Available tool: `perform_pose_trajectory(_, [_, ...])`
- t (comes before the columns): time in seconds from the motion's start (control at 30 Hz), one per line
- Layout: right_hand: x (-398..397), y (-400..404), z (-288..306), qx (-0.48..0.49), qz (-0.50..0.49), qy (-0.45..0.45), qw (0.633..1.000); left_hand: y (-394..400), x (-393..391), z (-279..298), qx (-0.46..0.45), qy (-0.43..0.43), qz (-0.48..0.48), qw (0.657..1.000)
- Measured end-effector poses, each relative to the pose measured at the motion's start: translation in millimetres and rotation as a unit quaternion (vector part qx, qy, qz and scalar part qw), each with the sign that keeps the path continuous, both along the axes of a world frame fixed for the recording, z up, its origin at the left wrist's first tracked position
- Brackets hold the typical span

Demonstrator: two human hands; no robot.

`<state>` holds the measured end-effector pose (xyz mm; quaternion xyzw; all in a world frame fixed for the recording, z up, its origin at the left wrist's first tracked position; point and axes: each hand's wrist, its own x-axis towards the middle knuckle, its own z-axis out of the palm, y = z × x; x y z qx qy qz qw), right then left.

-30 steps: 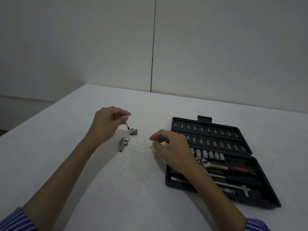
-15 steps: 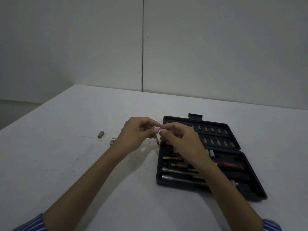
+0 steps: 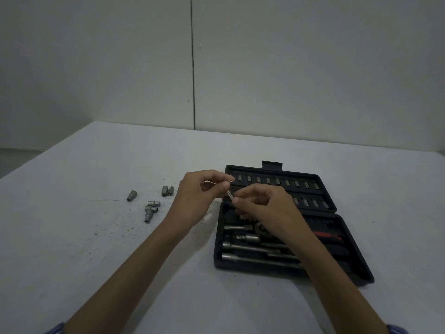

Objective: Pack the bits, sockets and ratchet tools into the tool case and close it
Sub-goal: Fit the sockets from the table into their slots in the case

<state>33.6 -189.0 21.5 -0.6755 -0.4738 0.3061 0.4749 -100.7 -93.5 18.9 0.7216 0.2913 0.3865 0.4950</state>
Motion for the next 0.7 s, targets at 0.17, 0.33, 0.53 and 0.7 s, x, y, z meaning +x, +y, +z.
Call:
perform_pose_trajectory(0.17, [-0.1, -0.3, 1.1, -0.002, -0.013, 0.023, 1.0, -3.6, -2.3, -4.2, 0.047, -0.012, 0.002, 0.999])
perform_pose_trajectory(0.33, [2.9, 1.5, 3.5, -0.028, 0.008, 0.149, 0.988, -4.5, -6.0, -8.8, 0.141, -0.009, 0.001, 0.99])
perform_pose_trajectory(0.53, [10.9, 5.2, 5.1, -0.018, 0.012, 0.203, 0.979, 2.3, -21.9, -16.7, 0.168, -0.007, -0.029, 0.985])
perform_pose_trajectory(0.7, [9.3, 3.7, 7.0, -0.003, 0.01, 0.062, 0.998, 5.4, -31.1, -25.2, 0.189, 0.05, -0.049, 0.98])
